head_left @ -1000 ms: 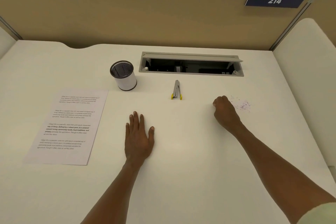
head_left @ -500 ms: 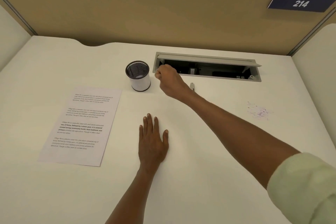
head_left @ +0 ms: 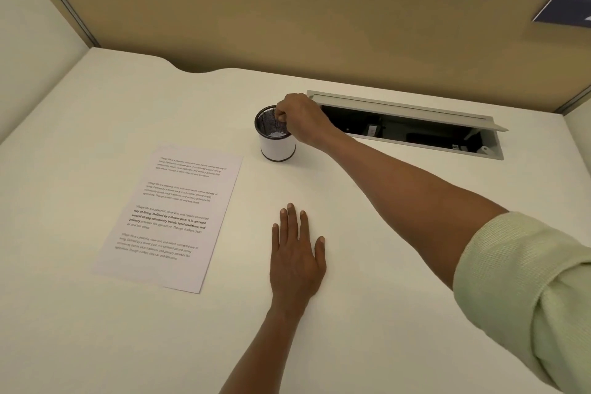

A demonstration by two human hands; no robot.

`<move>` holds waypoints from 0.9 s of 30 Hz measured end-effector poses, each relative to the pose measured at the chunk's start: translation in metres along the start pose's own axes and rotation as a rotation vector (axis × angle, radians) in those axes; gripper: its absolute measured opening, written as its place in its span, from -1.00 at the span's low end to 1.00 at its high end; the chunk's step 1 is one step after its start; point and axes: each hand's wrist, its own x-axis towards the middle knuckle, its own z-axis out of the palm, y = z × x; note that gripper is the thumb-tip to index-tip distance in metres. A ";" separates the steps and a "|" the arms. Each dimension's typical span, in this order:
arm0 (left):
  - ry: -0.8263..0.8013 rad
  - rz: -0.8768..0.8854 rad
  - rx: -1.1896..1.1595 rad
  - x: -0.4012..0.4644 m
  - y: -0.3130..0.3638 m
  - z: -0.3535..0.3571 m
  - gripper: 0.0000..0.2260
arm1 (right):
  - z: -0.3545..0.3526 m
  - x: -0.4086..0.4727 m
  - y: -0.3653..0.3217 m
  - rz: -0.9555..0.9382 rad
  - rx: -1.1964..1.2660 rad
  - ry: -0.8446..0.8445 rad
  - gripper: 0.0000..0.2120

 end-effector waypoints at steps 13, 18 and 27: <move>-0.008 -0.002 -0.006 0.000 -0.001 -0.001 -0.44 | -0.003 -0.018 0.003 0.018 0.233 0.114 -0.79; -0.016 -0.002 -0.004 0.000 -0.002 0.000 -0.43 | -0.009 -0.054 0.013 0.070 0.369 0.277 -0.83; -0.014 0.004 0.009 0.001 -0.005 -0.002 -0.41 | -0.002 -0.189 0.088 0.409 0.379 0.465 -0.83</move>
